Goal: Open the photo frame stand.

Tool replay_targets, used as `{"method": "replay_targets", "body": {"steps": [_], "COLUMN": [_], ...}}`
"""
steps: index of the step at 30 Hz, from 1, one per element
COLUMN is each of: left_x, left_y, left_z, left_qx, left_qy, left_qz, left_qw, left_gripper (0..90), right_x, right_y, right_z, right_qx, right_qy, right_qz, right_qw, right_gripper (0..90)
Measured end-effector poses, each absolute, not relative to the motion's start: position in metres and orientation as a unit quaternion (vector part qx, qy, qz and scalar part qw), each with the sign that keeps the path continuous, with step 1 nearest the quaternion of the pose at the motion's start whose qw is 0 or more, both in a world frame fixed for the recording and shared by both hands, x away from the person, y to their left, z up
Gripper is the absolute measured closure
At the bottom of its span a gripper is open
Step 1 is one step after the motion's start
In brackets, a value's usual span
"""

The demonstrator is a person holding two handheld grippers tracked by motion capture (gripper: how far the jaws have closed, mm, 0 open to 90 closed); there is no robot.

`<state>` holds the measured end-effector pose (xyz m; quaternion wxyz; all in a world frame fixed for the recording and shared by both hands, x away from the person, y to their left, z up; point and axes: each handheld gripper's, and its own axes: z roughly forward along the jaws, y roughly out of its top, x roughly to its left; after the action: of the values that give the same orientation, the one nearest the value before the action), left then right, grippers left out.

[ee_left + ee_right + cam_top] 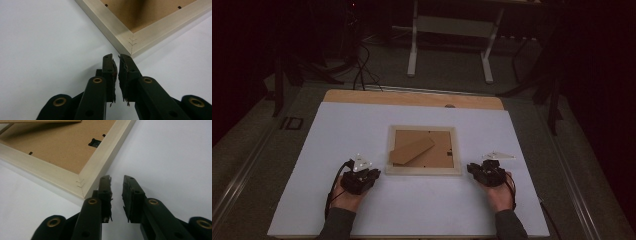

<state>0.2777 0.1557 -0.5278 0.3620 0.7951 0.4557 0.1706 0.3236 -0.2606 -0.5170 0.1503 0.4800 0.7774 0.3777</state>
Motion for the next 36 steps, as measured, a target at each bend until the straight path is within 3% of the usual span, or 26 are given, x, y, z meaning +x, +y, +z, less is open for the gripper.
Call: {"method": "replay_targets", "body": {"steps": [12, 22, 36], "left_x": [0.281, 0.283, 0.304], "left_y": [0.152, 0.158, 0.150], "left_z": [-0.531, -0.512, -0.482], "left_qx": [0.796, 0.785, 0.790], "left_qy": [0.458, 0.458, 0.434], "left_qz": [0.170, 0.161, 0.148], "left_qw": [0.358, 0.385, 0.407], "left_gripper": [71.7, 61.4, 57.1], "right_x": [0.323, 0.308, 0.303], "right_y": [-0.268, -0.259, -0.259], "right_z": [-0.513, -0.518, -0.522], "right_qx": [0.487, 0.466, 0.468], "right_qy": [0.766, 0.777, 0.772], "right_qz": [0.393, 0.395, 0.395], "right_qw": [0.147, 0.152, 0.167], "right_gripper": [68.2, 63.4, 59.7]}}
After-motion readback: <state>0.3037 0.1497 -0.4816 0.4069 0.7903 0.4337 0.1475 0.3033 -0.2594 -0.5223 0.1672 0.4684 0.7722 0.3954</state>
